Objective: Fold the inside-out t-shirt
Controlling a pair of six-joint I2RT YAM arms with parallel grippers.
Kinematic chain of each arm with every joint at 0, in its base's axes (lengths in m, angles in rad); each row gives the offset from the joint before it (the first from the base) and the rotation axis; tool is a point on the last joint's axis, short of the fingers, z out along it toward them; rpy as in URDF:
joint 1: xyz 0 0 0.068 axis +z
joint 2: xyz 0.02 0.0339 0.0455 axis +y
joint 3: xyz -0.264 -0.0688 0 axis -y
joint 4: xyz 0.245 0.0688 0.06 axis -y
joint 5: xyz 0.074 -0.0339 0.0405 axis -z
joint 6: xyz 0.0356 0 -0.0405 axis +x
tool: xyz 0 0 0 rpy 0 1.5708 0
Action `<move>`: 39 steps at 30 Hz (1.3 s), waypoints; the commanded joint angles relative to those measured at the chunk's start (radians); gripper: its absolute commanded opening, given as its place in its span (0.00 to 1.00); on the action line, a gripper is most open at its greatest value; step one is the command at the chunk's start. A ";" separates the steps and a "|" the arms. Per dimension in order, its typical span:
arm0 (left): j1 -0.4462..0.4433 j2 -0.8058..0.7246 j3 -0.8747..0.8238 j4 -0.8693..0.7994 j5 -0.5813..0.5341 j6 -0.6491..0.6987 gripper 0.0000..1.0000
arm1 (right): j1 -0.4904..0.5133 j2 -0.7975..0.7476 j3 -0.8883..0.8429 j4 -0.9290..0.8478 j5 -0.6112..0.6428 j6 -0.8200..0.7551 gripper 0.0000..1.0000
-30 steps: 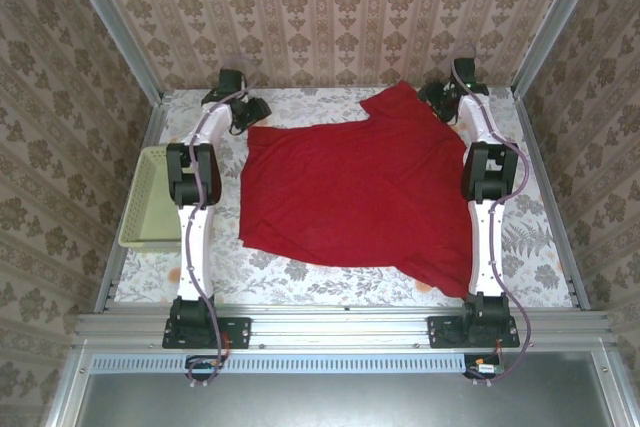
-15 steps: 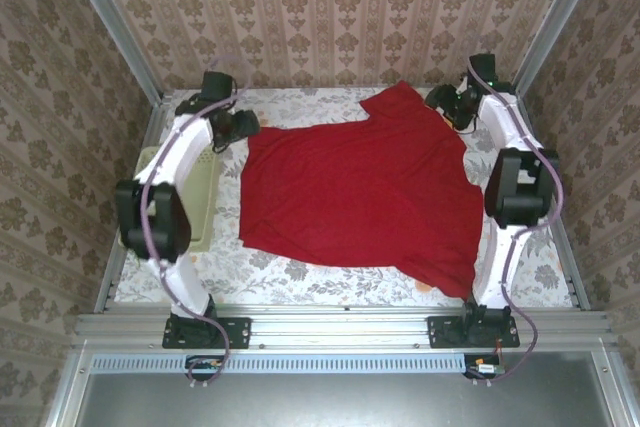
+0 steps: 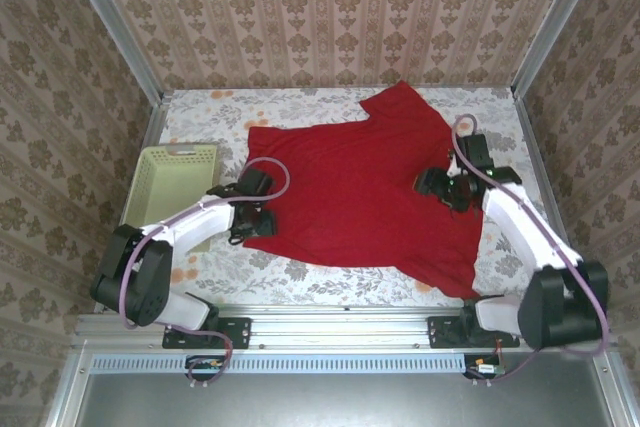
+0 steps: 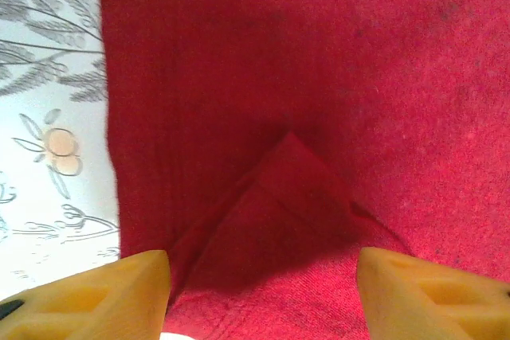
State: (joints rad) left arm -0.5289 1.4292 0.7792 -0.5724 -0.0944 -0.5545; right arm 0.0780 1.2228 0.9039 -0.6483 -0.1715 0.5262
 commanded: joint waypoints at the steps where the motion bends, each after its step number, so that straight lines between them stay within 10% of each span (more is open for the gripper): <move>1: -0.027 0.017 0.012 0.088 -0.047 -0.005 0.63 | 0.024 -0.117 -0.078 -0.087 0.076 0.004 0.72; 11: -0.033 0.110 0.045 0.119 -0.077 0.010 0.49 | 0.106 -0.332 -0.266 -0.240 0.216 0.212 0.71; 21: 0.001 0.063 -0.007 0.158 -0.060 -0.005 0.11 | 0.278 -0.330 -0.364 -0.209 0.298 0.421 0.70; 39: 0.175 -0.253 -0.092 0.139 -0.060 0.010 0.00 | 0.328 0.293 -0.105 0.140 0.218 0.246 0.70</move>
State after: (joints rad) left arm -0.3805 1.1923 0.6865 -0.4061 -0.1513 -0.5571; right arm 0.3988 1.4326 0.7128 -0.5880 0.0551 0.8345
